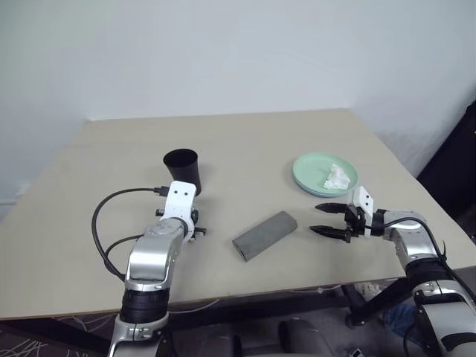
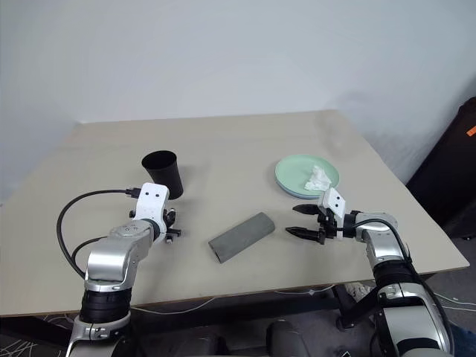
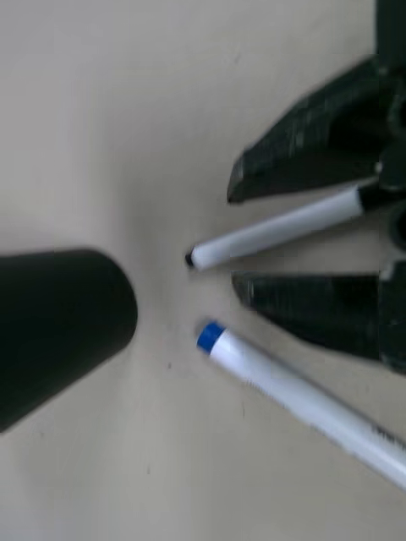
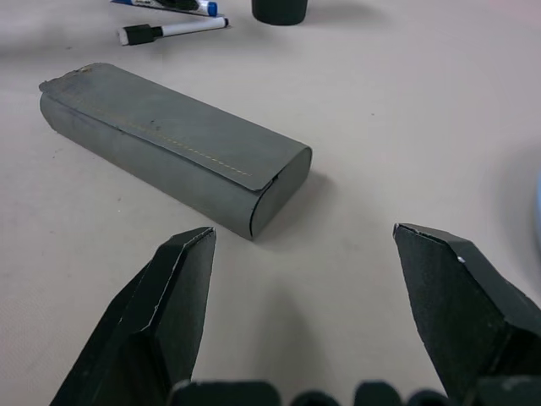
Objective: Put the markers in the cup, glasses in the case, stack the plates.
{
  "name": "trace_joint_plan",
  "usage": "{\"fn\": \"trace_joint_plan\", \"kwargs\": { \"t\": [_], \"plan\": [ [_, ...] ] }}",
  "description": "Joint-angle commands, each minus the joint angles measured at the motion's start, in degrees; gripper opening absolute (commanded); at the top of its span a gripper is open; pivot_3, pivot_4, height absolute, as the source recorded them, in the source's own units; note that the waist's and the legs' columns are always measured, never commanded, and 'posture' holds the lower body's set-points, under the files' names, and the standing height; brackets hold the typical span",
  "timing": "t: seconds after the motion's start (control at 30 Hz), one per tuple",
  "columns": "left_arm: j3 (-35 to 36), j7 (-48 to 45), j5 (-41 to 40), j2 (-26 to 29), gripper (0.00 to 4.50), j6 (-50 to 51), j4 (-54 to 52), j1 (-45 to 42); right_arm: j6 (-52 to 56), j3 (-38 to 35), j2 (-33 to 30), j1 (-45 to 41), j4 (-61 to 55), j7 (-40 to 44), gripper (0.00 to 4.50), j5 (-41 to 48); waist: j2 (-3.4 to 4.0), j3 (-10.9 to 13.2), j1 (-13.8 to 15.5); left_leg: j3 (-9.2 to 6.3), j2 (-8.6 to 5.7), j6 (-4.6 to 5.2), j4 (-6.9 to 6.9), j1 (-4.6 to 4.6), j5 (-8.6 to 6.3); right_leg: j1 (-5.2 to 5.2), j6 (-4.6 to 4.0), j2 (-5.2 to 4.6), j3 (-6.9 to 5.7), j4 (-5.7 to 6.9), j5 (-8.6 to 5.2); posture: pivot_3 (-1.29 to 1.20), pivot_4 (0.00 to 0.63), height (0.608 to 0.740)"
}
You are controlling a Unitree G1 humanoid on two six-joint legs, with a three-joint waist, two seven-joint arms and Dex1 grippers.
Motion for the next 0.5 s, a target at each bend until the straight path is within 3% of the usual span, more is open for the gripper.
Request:
{"fn": "trace_joint_plan", "kwargs": {
  "t": [0.03, 0.2, 0.5],
  "plan": [
    [0.5, 0.8, 0.4, 0.7, 2.69, -2.3, 1.8, -2.9, -1.0, -0.8, 0.0, -0.7, -1.4, 0.2, 3.66, 0.6, -0.01, 0.0, 0.0, 0.00, -0.01, 0.00, 0.00, -0.01, 0.00, 0.00, 0.00, -0.01, 0.00, 0.00, 0.00, 0.00, 0.000, 0.740],
    [1.1, 0.2, -1.3, -0.3, 4.36, -1.6, 5.3, -4.5, -1.0, -1.1, -0.1, 0.3, -2.2, -0.6, 3.66, 0.8, -0.01, 0.0, 0.0, -0.01, -0.01, 0.00, -0.01, -0.02, 0.00, 0.00, 0.00, 0.00, -0.02, -0.01, 0.00, 0.00, 0.000, 0.740],
    [1.1, -0.4, -3.2, -2.2, 4.36, 0.9, 10.4, -7.3, -1.1, -1.4, -0.4, 1.8, -3.5, -2.0, 3.66, 0.7, -0.03, 0.0, 0.0, -0.01, -0.01, -0.05, -0.02, -0.04, -0.03, -0.02, 0.00, 0.00, -0.02, -0.02, 0.00, 0.00, 0.000, 0.740]
  ]
}}
